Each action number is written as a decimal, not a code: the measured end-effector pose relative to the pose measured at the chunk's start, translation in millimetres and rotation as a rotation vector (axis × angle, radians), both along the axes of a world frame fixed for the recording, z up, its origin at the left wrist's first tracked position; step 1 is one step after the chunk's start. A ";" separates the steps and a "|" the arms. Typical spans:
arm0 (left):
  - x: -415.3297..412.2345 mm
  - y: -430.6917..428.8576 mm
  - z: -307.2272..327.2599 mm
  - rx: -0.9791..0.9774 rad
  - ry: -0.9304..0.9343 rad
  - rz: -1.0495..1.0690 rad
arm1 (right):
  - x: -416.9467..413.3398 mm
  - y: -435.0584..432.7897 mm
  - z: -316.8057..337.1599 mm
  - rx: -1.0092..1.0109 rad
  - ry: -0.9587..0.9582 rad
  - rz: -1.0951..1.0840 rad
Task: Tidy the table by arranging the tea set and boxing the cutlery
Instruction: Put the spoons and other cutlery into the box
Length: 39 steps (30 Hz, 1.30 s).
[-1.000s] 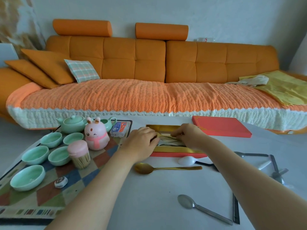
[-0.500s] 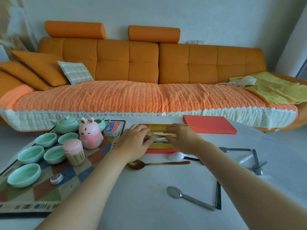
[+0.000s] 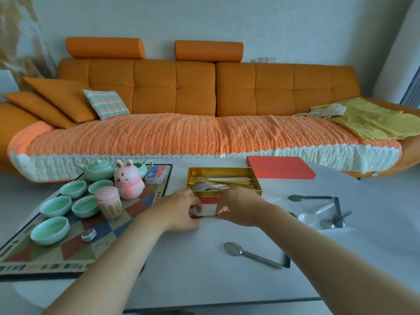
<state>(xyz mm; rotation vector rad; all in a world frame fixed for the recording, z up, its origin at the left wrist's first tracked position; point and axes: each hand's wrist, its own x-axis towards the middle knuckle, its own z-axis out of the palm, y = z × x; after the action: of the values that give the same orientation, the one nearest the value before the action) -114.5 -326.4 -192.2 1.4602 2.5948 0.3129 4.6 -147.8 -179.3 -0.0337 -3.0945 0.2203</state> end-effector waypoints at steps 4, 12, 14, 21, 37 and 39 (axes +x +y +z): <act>2.4 -6.6 0.3 0.022 -0.046 0.002 | -1.1 -4.3 -3.4 0.022 0.013 -0.022; -1.8 -12.1 8.4 0.026 -0.138 0.032 | -1.9 -4.2 -0.2 -0.068 -0.014 0.008; -3.3 -11.7 13.9 0.089 -0.130 0.060 | -4.7 0.0 5.5 -0.139 0.036 -0.007; -16.1 2.0 22.2 0.574 -0.178 0.154 | -12.0 22.9 19.3 -0.359 0.253 -0.128; -32.1 43.0 -4.8 0.295 0.184 0.089 | -65.6 50.5 -4.2 -0.288 0.168 -0.285; -33.0 43.6 -6.7 0.260 0.201 0.096 | -70.6 51.0 -6.7 -0.279 0.124 -0.299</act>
<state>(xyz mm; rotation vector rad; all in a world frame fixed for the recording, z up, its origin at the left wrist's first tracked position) -147.5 -282.8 -198.9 1.5186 2.8814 0.5623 -66.0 -96.8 -186.0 -0.4674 -2.8612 0.6107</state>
